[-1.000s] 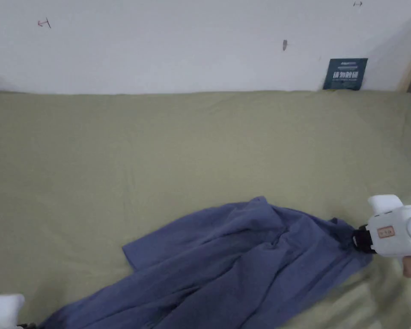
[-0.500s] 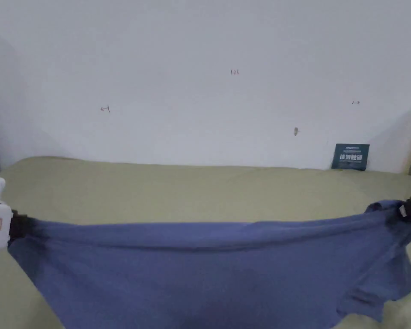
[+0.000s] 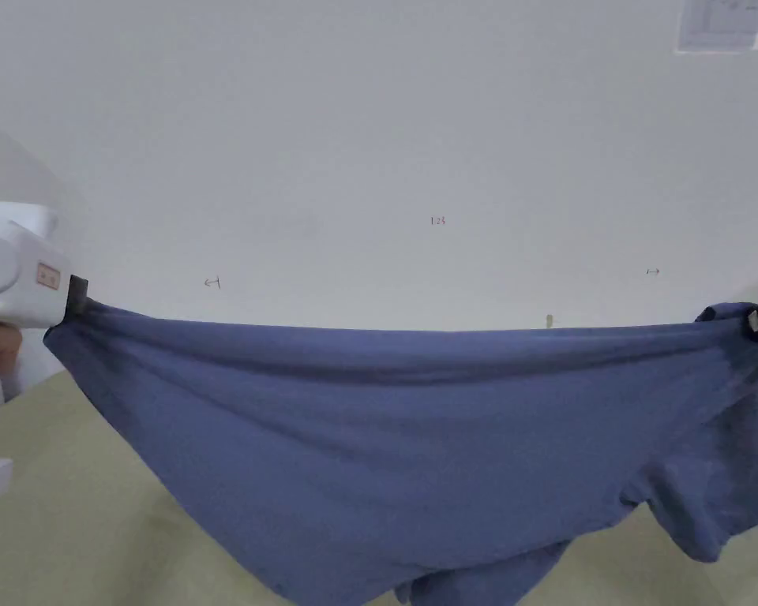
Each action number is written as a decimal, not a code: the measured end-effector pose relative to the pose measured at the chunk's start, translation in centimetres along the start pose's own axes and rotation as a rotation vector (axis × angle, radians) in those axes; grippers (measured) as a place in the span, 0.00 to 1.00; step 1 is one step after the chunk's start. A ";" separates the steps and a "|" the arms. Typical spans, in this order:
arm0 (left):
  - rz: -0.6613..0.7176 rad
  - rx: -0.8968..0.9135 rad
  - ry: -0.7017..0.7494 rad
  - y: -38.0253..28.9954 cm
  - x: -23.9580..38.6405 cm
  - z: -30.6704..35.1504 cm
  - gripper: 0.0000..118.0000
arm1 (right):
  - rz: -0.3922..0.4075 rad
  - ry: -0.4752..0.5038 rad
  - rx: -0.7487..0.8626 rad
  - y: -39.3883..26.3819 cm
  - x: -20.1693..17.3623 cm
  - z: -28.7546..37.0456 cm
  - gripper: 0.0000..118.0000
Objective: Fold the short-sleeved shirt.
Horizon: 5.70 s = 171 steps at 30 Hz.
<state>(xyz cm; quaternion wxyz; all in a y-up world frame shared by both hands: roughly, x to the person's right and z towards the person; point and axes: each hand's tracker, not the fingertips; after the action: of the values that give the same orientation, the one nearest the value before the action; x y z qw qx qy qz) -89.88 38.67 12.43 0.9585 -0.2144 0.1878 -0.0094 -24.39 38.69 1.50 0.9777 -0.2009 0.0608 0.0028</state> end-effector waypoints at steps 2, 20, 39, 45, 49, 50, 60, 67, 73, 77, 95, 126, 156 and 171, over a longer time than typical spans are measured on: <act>0.011 0.011 0.004 1.1 0.6 -1.2 0.00 | 0.005 -0.026 0.014 1.1 -0.1 -1.1 0.03; 0.061 0.031 0.069 5.2 8.1 -17.1 0.00 | -0.016 -0.111 0.043 6.4 0.7 -17.3 0.03; -0.057 -0.258 -0.016 -20.0 7.5 -17.8 0.00 | -0.005 -0.058 -0.266 -19.3 1.2 -15.6 0.03; -0.071 -0.331 -0.073 -28.0 5.3 -9.3 0.00 | -0.016 -0.067 -0.321 -28.7 1.2 -6.6 0.03; -0.036 -0.371 -0.079 -31.9 3.5 -5.2 0.00 | -0.030 -0.073 -0.350 -34.2 1.5 -1.8 0.03; -0.036 -0.379 -0.078 -32.6 3.2 -4.5 0.00 | -0.035 -0.076 -0.360 -35.2 1.6 -1.0 0.03; 0.026 -0.436 -0.109 -36.3 2.3 -3.4 0.35 | -0.106 -0.076 -0.443 -39.7 3.4 -2.0 0.33; 0.159 -0.237 -0.090 -32.9 3.2 0.9 0.95 | -0.124 -0.076 -0.235 -35.5 1.1 2.1 0.64; 0.126 0.036 -0.064 -29.4 6.7 7.3 0.81 | -0.054 -0.051 0.034 -31.1 -6.6 7.6 0.60; 0.057 0.151 -0.055 -29.3 9.7 11.0 0.00 | -0.054 -0.059 0.156 -30.2 -11.7 10.5 0.00; 0.074 -0.038 -0.098 -31.1 -0.4 9.3 0.00 | 0.024 0.112 0.194 -31.1 -19.9 12.3 0.00; -0.039 -0.560 -0.265 -41.4 -0.1 -12.5 0.01 | 0.076 0.109 -0.040 -35.5 -20.9 6.6 0.00; -0.021 -0.575 -0.265 -37.0 3.1 -8.0 0.01 | 0.240 0.202 -0.684 -28.6 -10.9 -33.4 0.76; 0.063 -0.543 -0.243 -37.3 0.8 -8.1 0.01 | 0.305 0.222 -0.548 -22.6 -13.3 -22.9 0.01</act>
<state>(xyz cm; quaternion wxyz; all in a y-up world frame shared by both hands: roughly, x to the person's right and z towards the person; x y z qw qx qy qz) -89.81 1.40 20.81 0.8813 -0.4567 0.0739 0.0965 -39.61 9.18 -8.92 0.8631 -0.4440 0.1934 0.1434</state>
